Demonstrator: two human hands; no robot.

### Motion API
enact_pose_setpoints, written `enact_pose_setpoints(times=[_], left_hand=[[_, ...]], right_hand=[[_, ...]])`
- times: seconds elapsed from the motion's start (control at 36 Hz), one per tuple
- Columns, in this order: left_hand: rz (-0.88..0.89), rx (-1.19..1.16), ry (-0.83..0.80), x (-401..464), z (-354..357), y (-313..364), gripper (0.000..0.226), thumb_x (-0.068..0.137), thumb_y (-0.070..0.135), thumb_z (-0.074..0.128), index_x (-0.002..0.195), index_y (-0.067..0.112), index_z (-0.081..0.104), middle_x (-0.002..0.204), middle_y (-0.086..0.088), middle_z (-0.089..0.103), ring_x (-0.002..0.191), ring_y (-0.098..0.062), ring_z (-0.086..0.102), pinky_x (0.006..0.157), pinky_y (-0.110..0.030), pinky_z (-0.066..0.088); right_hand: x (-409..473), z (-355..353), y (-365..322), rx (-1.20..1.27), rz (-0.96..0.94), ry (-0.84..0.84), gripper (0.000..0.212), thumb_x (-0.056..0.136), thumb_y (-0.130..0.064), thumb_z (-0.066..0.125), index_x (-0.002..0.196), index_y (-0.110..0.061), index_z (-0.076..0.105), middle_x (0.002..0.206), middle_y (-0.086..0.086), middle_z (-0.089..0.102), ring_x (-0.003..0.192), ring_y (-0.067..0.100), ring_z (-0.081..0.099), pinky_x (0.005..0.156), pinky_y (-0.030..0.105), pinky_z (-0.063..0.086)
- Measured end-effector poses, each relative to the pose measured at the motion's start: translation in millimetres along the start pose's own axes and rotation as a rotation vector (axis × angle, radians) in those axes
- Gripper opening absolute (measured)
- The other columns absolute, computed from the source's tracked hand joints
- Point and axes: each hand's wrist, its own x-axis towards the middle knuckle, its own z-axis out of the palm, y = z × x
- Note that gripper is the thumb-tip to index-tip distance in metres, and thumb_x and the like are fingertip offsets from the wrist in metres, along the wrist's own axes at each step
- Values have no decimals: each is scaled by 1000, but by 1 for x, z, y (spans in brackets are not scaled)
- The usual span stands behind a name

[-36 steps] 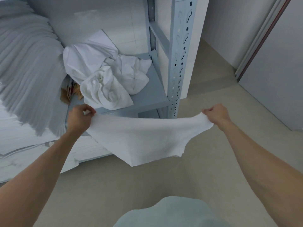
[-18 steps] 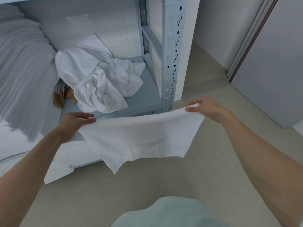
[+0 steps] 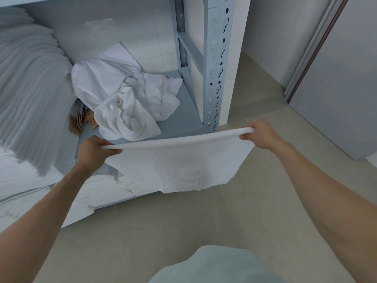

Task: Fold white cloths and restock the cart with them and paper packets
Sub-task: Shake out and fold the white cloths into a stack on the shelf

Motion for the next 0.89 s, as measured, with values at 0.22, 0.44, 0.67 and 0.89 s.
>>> enact_pose_setpoints(times=[0.22,0.44,0.67,0.89], left_hand=[[-7,-52,30,1,-8,0,32,59,27,94,73,15,68,88,10,53,73,-4,52,60,-14,35],[-90,-284,-79,-5,-20,11,17,70,33,87,63,24,74,60,16,69,51,2,62,43,-7,41],[-342,-383,-48,-16,25,26,27,77,29,84,74,5,73,74,-10,72,70,-28,68,65,-36,56],[-366,-464,-89,-27,58,52,31,79,28,82,78,-2,74,74,-12,71,67,-25,64,61,-30,50]], right_hand=[[-4,-1,6,90,17,120,27,90,-8,68,66,-1,59,65,14,49,64,21,43,53,32,27],[-2,-1,21,288,86,198,35,97,-20,62,75,7,63,70,20,52,68,23,47,59,32,30],[-16,44,30,254,441,217,36,94,-32,61,97,3,70,95,22,67,96,35,66,76,35,47],[-30,51,-19,82,271,260,52,96,-35,57,52,-9,45,53,7,50,60,30,53,51,29,32]])
